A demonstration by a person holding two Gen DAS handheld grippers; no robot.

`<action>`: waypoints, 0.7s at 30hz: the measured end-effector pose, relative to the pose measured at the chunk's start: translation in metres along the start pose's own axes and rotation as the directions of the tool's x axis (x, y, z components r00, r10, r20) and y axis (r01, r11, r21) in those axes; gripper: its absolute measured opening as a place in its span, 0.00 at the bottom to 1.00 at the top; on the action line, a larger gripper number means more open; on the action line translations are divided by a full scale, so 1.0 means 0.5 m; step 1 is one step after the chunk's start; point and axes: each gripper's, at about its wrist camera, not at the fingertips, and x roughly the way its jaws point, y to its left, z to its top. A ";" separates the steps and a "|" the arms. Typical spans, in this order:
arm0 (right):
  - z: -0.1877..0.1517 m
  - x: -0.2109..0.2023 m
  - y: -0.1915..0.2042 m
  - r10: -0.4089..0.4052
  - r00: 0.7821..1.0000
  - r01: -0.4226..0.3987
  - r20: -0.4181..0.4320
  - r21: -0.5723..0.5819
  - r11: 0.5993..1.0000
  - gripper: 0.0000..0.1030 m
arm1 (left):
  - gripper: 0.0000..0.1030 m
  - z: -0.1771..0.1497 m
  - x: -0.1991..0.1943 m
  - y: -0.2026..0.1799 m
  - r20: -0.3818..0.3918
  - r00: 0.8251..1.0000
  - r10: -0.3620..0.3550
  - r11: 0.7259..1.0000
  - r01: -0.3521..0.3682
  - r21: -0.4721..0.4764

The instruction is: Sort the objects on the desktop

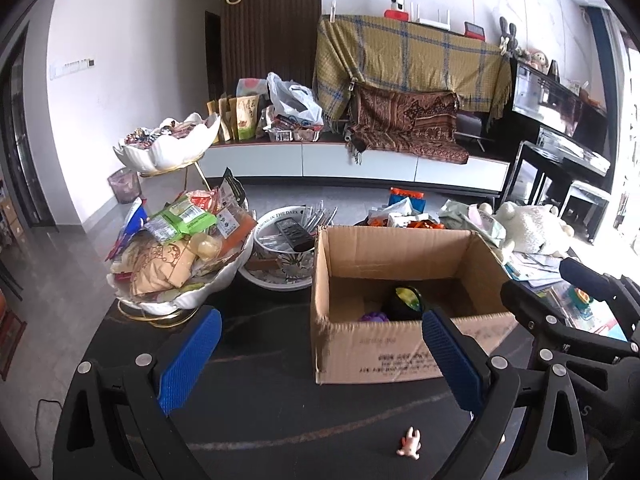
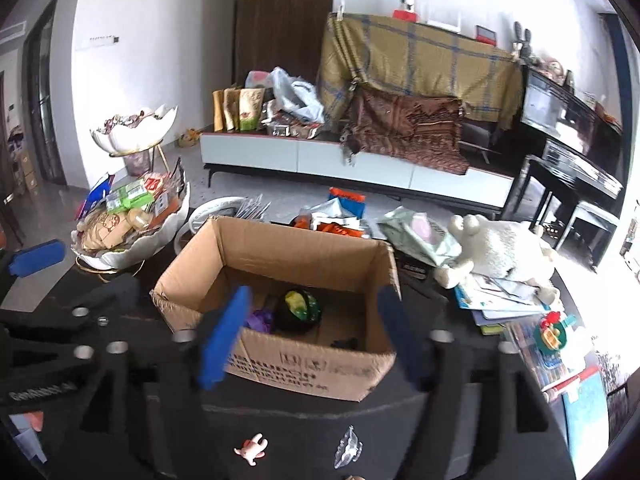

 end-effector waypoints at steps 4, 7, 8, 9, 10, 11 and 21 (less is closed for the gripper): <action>-0.018 -0.025 0.004 -0.009 1.000 0.009 -0.021 -0.005 1.000 0.79 | 0.97 -0.018 -0.040 -0.006 0.043 0.999 0.028 0.999 -0.029 0.028; -0.032 -0.046 0.006 -0.014 1.000 0.014 -0.025 -0.006 1.000 0.82 | 0.98 -0.030 -0.066 -0.008 0.068 0.997 0.038 0.999 -0.040 0.035; -0.037 -0.055 0.004 -0.010 1.000 0.010 -0.024 -0.002 1.000 0.82 | 0.98 -0.034 -0.073 -0.008 0.073 0.997 0.037 0.999 -0.039 0.034; -0.040 -0.063 0.003 -0.008 1.000 0.008 -0.024 0.001 1.000 0.83 | 0.98 -0.038 -0.079 -0.008 0.073 0.997 0.037 0.999 -0.039 0.032; -0.044 -0.071 0.001 -0.007 1.000 0.007 -0.024 0.006 1.000 0.84 | 0.98 -0.042 -0.085 -0.008 0.071 0.997 0.033 0.999 -0.035 0.030; -0.047 -0.080 -0.001 -0.007 1.000 0.008 -0.022 0.010 1.000 0.85 | 0.99 -0.046 -0.091 -0.008 0.069 0.997 0.027 0.999 -0.029 0.027; -0.083 -0.165 -0.026 -0.004 1.000 0.003 0.002 0.059 0.998 0.99 | 0.99 -0.086 -0.137 -0.004 0.011 0.998 -0.069 0.997 0.069 -0.025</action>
